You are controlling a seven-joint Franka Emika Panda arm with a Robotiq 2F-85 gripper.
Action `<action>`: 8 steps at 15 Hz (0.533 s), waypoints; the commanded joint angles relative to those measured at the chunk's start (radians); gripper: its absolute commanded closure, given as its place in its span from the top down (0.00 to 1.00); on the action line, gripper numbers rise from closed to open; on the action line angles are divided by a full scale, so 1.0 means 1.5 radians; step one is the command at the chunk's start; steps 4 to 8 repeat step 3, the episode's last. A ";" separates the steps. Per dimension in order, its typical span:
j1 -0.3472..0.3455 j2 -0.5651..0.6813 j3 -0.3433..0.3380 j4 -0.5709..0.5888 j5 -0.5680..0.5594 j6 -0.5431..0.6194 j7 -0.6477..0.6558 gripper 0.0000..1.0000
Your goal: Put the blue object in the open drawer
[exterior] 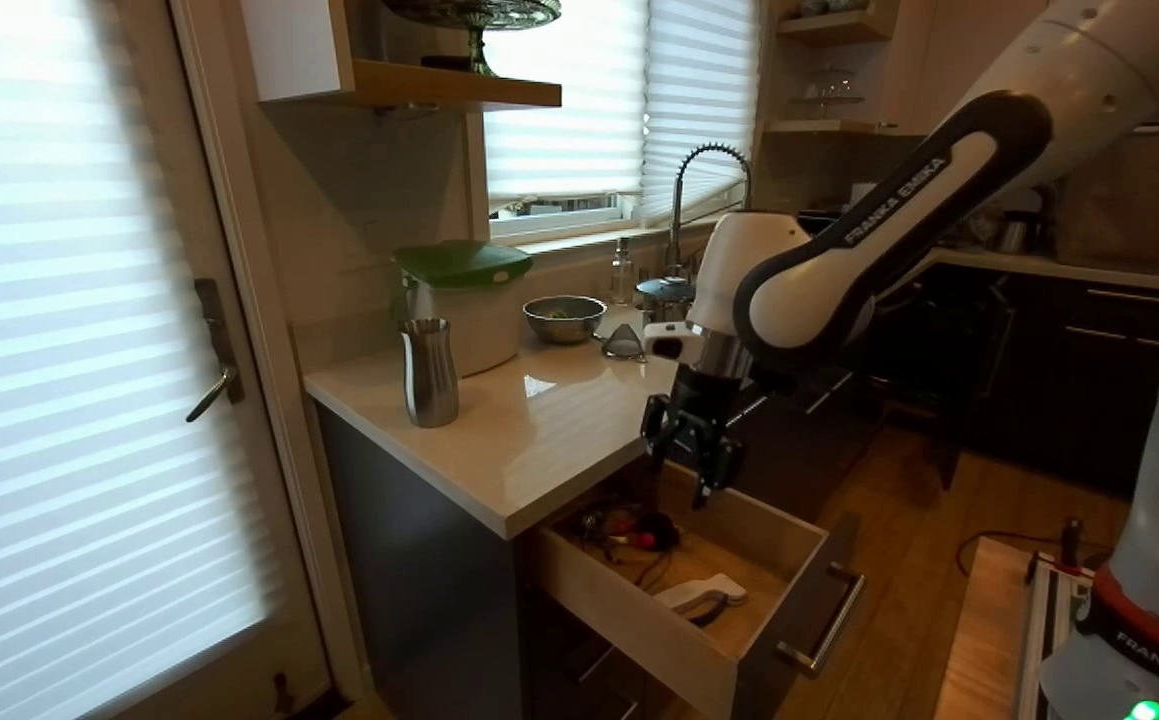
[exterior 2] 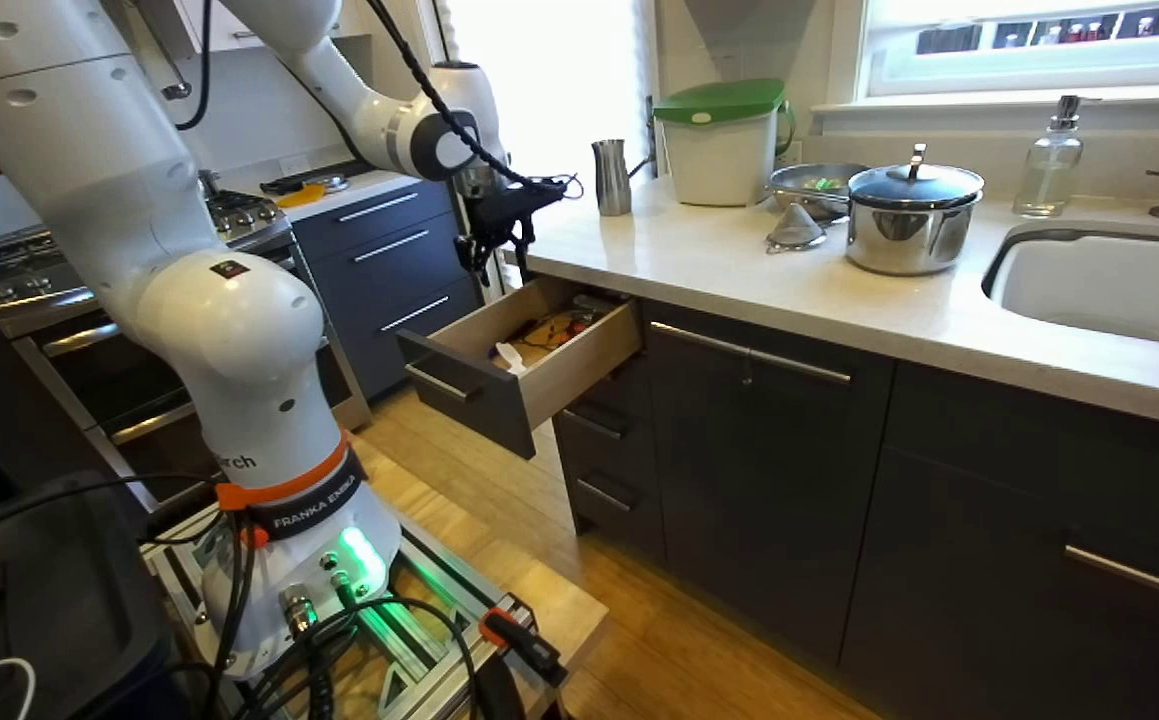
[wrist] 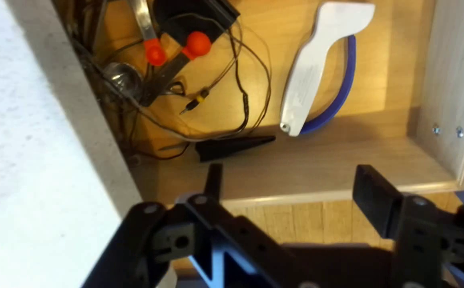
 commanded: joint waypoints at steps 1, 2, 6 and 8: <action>0.034 -0.170 -0.036 -0.082 -0.010 0.019 0.095 1.00; 0.051 -0.074 -0.052 -0.025 -0.021 0.008 0.063 0.96; 0.057 -0.110 -0.060 -0.037 -0.027 0.009 0.084 1.00; 0.057 -0.110 -0.060 -0.037 -0.027 0.009 0.084 1.00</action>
